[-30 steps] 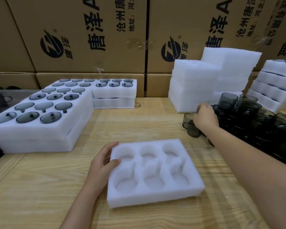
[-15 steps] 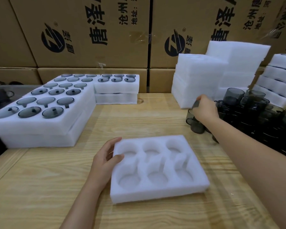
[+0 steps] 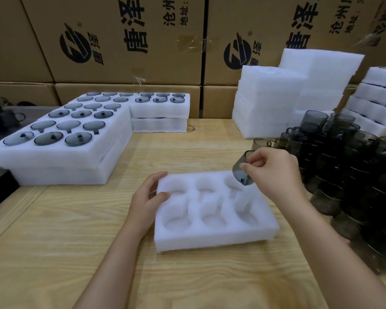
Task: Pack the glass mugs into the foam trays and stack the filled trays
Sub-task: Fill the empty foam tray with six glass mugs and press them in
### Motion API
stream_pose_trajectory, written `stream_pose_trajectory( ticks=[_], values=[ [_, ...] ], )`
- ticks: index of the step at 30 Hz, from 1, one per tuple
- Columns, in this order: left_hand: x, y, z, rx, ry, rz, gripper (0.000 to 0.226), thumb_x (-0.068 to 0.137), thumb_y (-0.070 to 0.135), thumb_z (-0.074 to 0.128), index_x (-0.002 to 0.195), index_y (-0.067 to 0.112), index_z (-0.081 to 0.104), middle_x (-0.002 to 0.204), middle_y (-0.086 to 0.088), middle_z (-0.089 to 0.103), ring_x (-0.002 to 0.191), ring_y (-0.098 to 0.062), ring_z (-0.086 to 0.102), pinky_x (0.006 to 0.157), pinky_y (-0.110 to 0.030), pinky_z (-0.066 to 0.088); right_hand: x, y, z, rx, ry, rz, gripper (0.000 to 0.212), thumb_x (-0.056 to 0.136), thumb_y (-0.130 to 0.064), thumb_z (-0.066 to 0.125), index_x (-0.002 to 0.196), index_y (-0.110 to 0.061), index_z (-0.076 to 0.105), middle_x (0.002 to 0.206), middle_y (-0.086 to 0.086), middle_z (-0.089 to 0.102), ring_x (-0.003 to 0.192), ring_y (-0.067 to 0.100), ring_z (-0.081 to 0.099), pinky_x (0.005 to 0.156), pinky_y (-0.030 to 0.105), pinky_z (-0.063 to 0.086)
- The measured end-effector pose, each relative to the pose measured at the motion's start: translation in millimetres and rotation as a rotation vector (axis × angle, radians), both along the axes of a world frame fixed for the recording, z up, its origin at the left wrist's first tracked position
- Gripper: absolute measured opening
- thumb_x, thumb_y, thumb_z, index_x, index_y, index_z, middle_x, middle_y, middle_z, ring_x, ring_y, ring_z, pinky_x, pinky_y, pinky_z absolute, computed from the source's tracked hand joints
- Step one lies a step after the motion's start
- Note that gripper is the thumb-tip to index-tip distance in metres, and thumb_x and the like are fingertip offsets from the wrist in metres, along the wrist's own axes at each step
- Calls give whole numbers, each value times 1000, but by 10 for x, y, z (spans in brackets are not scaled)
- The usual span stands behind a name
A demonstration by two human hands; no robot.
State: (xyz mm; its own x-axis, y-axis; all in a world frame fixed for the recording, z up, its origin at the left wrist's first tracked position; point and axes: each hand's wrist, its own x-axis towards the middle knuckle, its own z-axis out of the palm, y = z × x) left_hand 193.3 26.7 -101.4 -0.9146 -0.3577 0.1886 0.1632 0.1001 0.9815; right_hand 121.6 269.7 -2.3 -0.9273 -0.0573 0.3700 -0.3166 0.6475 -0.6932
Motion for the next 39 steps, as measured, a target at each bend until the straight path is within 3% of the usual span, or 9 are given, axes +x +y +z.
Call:
stream_pose_trajectory(
  ticks=[9, 14, 20, 23, 25, 27, 29, 33, 39],
  values=[
    [-15, -9, -4, 0, 3, -6, 47, 65, 17, 61, 109, 32, 63, 109, 14, 66, 99, -7, 63, 82, -27, 48, -37, -156, -124, 186, -48, 5, 11, 78, -28, 71, 70, -28, 64, 69, -15, 59, 87, 17, 59, 69, 32, 50],
    [-15, -18, -3, 15, 8, -18, 50, 63, 15, 60, 112, 28, 63, 114, 6, 65, 104, -13, 62, 84, -28, 48, -29, -247, -204, 356, -21, -2, 5, 81, -29, 65, 79, -25, 67, 83, -8, 67, 89, 19, 58, 60, 26, 35],
    [-19, -15, -2, 10, 12, -14, 50, 63, 15, 60, 111, 29, 63, 117, 5, 64, 104, -14, 62, 85, -29, 48, -54, -237, -216, 417, 35, 2, 24, 86, -45, 59, 83, -24, 69, 79, -10, 65, 92, 19, 59, 63, 27, 35],
    [-16, -12, -3, 3, 12, -14, 50, 63, 15, 60, 111, 30, 63, 114, 6, 65, 104, -14, 62, 84, -30, 49, -175, -203, -159, 330, 230, -29, 44, 90, -53, 46, 107, -19, 67, 107, -4, 65, 110, 22, 48, 78, 31, 37],
    [-16, -12, -3, 10, 10, -15, 50, 63, 15, 60, 111, 30, 63, 114, 7, 66, 103, -14, 62, 84, -29, 49, -323, -241, -111, 354, 81, 149, 53, 95, -53, 35, 132, -19, 52, 139, -2, 50, 132, 24, 32, 103, 38, 27],
    [-15, -15, -10, 22, 4, -16, 51, 63, 14, 60, 111, 30, 64, 116, 6, 65, 105, -14, 62, 84, -29, 48, -418, -313, -172, 477, -176, 327, 58, 97, -55, 22, 147, -26, 28, 156, -10, 21, 145, 17, 5, 114, 42, 7],
    [-10, -19, -9, 29, 2, -18, 51, 63, 14, 60, 112, 29, 64, 119, 3, 65, 107, -15, 62, 85, -30, 48, -466, -352, -303, 622, -300, 397, 57, 98, -54, 13, 150, -30, 16, 158, -14, 5, 145, 13, -9, 115, 43, -6],
    [-15, -7, -16, 26, -4, -21, 51, 64, 16, 60, 112, 32, 63, 115, 8, 65, 102, -9, 63, 81, -27, 47, -507, -357, -501, 738, -298, 382, 62, 96, -57, 7, 151, -29, 0, 158, -13, -1, 144, 12, -16, 114, 46, -13],
    [-18, -3, -21, 4, -18, 5, 49, 65, 18, 59, 110, 35, 63, 105, 20, 67, 96, -4, 63, 78, -25, 47, -506, -369, -570, 714, -262, 341, 64, 93, -61, 9, 150, -31, 10, 157, -10, 13, 146, 16, -4, 114, 48, -4]
  ],
)
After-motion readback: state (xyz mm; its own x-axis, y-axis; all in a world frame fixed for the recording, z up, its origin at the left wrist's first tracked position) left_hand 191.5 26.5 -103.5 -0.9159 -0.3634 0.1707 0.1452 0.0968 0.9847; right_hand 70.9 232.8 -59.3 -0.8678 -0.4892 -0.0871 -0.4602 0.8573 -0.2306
